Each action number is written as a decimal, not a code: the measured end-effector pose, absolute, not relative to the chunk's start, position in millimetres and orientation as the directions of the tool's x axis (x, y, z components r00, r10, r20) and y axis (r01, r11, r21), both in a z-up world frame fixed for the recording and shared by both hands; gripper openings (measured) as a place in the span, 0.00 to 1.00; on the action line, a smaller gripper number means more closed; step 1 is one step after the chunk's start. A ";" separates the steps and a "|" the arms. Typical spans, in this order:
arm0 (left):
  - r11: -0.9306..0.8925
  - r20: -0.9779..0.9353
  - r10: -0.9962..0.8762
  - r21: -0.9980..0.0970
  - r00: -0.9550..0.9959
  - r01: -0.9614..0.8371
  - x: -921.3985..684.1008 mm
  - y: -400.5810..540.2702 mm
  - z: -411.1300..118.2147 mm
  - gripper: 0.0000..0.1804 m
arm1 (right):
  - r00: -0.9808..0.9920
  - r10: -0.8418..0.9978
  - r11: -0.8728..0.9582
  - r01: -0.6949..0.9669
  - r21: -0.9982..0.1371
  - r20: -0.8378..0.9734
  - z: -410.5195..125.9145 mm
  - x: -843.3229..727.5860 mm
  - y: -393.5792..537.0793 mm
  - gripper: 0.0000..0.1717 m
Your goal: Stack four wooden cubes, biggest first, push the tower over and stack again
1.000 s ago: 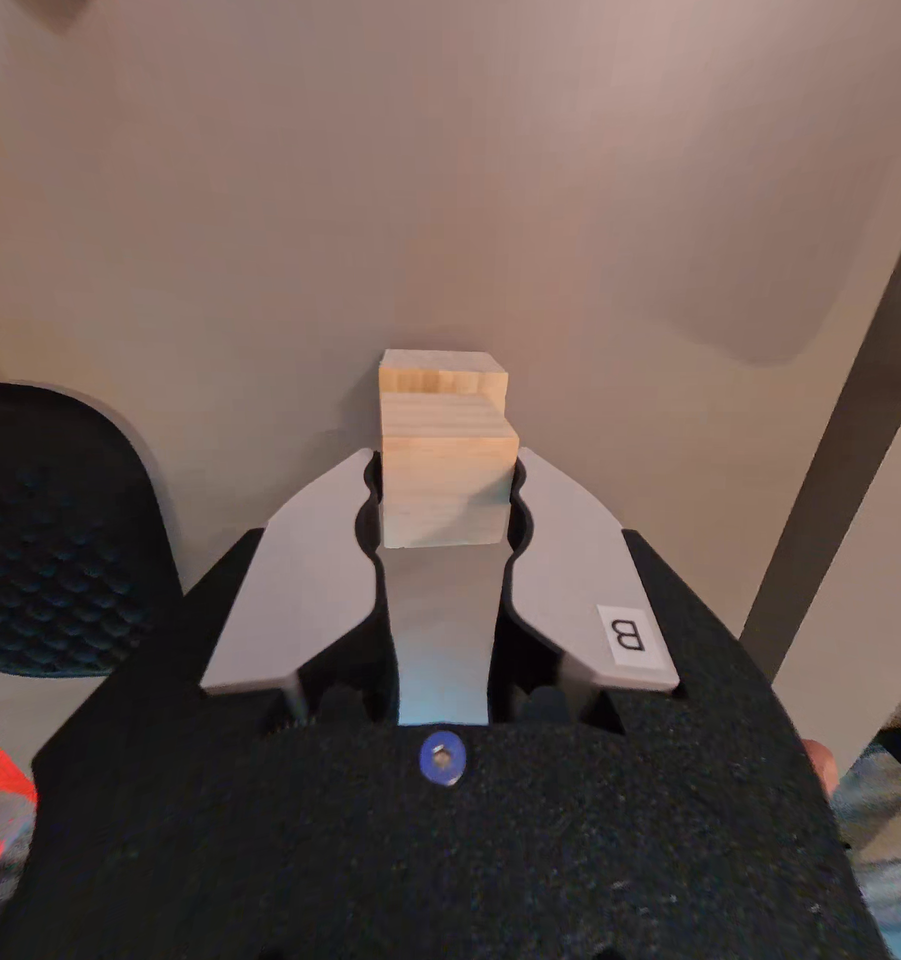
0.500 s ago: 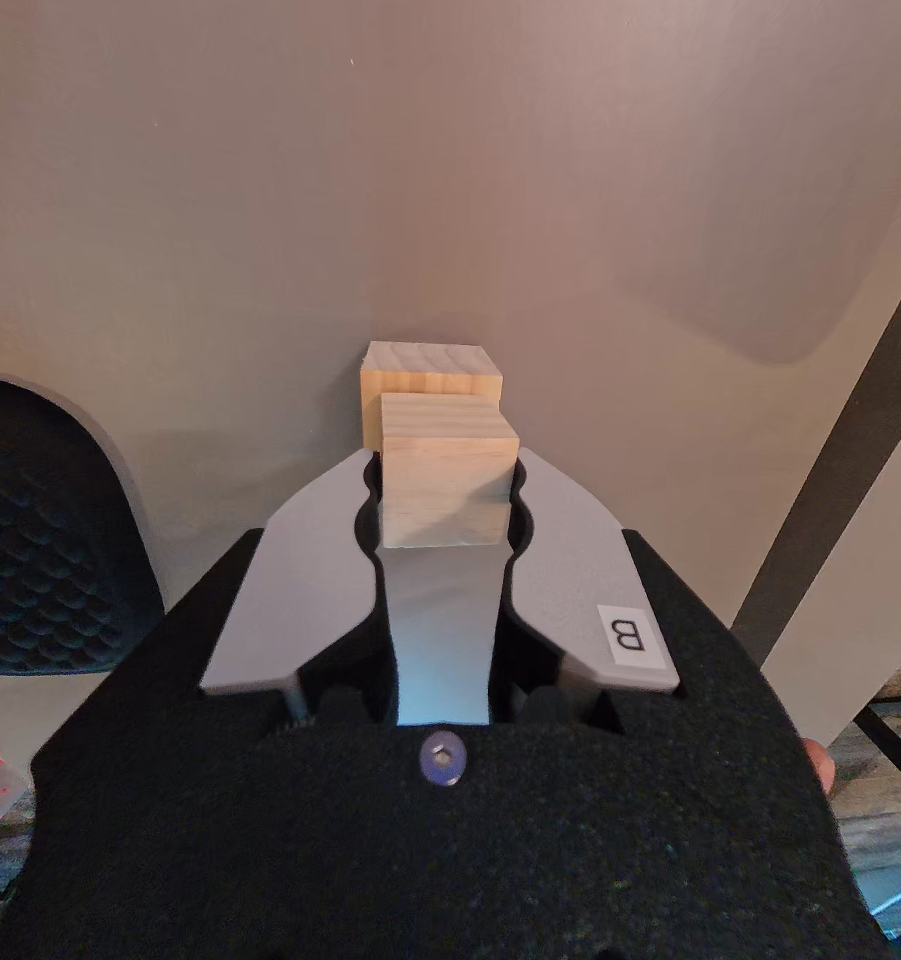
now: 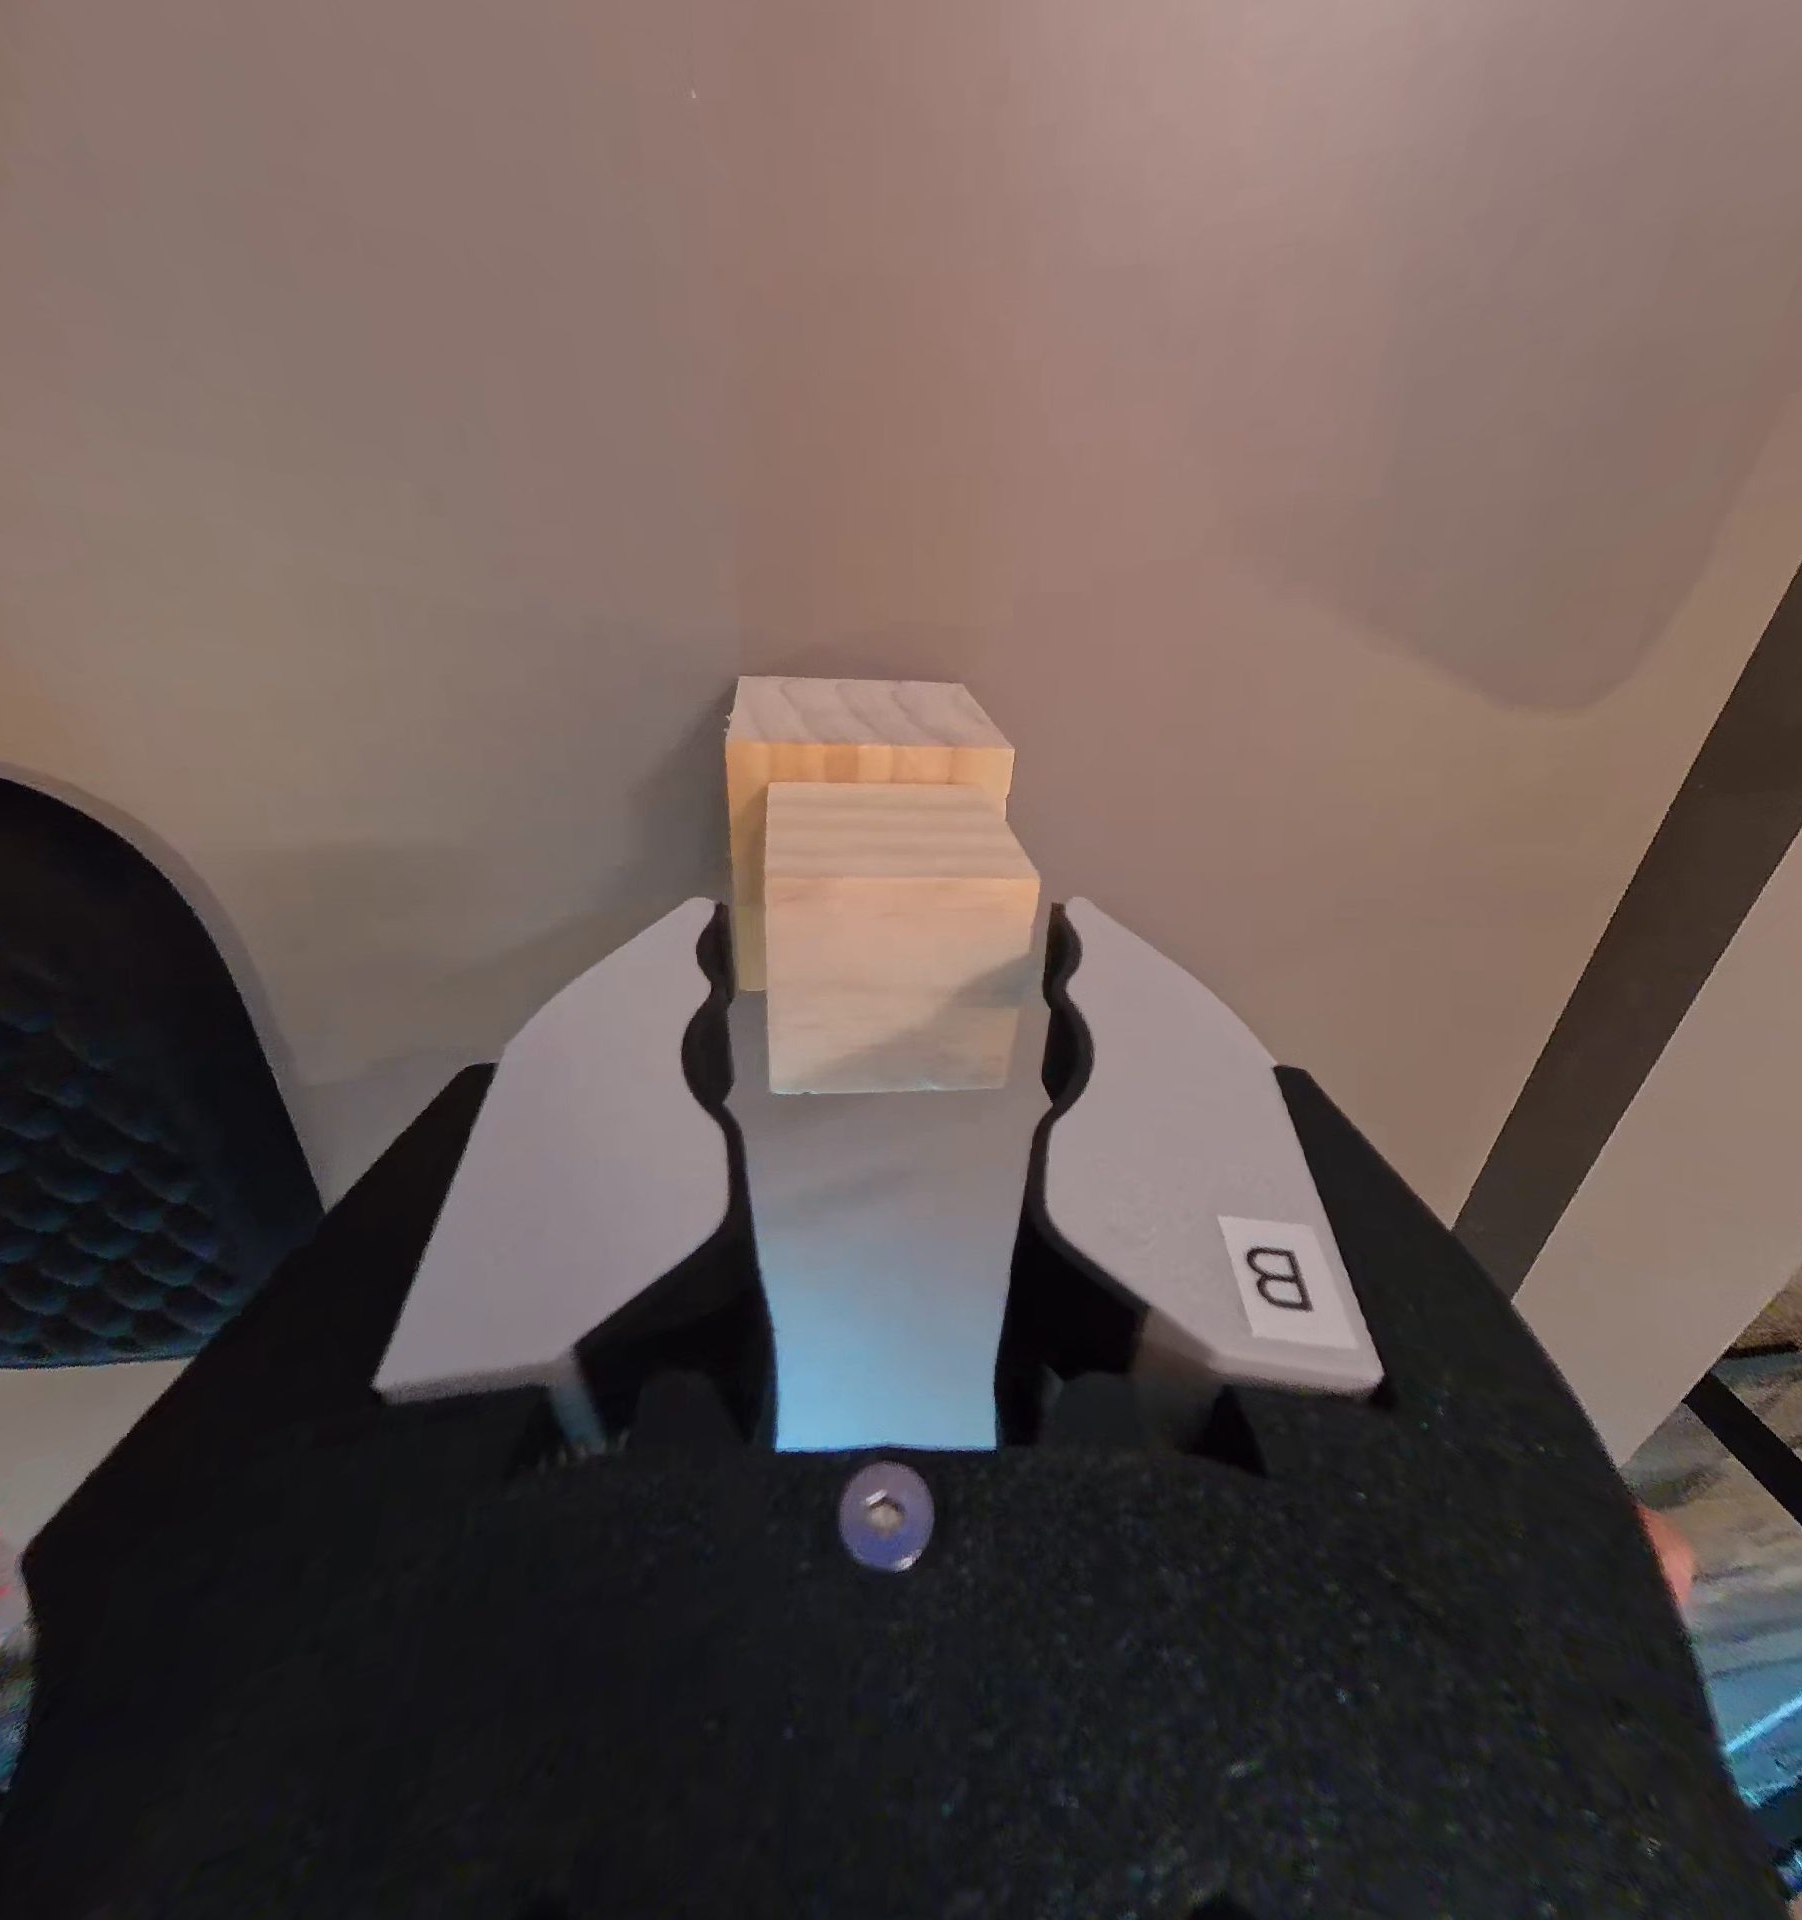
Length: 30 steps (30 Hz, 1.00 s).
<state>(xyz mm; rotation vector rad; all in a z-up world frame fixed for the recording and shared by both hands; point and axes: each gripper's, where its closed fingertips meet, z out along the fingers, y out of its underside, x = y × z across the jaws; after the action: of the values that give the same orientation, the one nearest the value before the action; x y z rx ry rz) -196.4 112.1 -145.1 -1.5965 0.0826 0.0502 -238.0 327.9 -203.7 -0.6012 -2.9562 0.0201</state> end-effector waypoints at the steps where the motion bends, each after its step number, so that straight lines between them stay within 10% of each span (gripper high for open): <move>1: -0.025 -0.083 -0.021 -0.996 0.996 -0.084 -196.6 111.9 -144.9 0.72 | -0.909 0.397 0.918 0.393 -0.058 0.122 -200.6 -238.8 326.4 0.35; 10: -0.021 -0.078 -0.018 -0.997 0.997 -0.078 -197.3 111.2 -143.9 0.72 | -0.863 0.463 0.822 0.334 -0.461 0.201 -146.7 -230.1 273.3 0.48; 17: -0.019 -0.072 -0.025 -0.997 0.997 -0.073 -196.2 111.3 -143.8 0.72 | -0.681 0.731 0.319 0.273 -0.908 0.052 -114.5 -214.0 201.1 0.42; 30: -0.040 -0.095 -0.027 -0.995 0.995 -0.096 -195.9 109.8 -145.8 0.72 | -0.609 0.793 0.397 0.526 -0.752 -0.007 -231.9 -201.2 130.0 0.29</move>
<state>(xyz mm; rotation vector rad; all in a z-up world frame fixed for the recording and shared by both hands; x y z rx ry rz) -195.9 109.8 -145.8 -1.6103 0.0949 0.0559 -201.2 130.0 -231.9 -1.1419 -2.3069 1.0511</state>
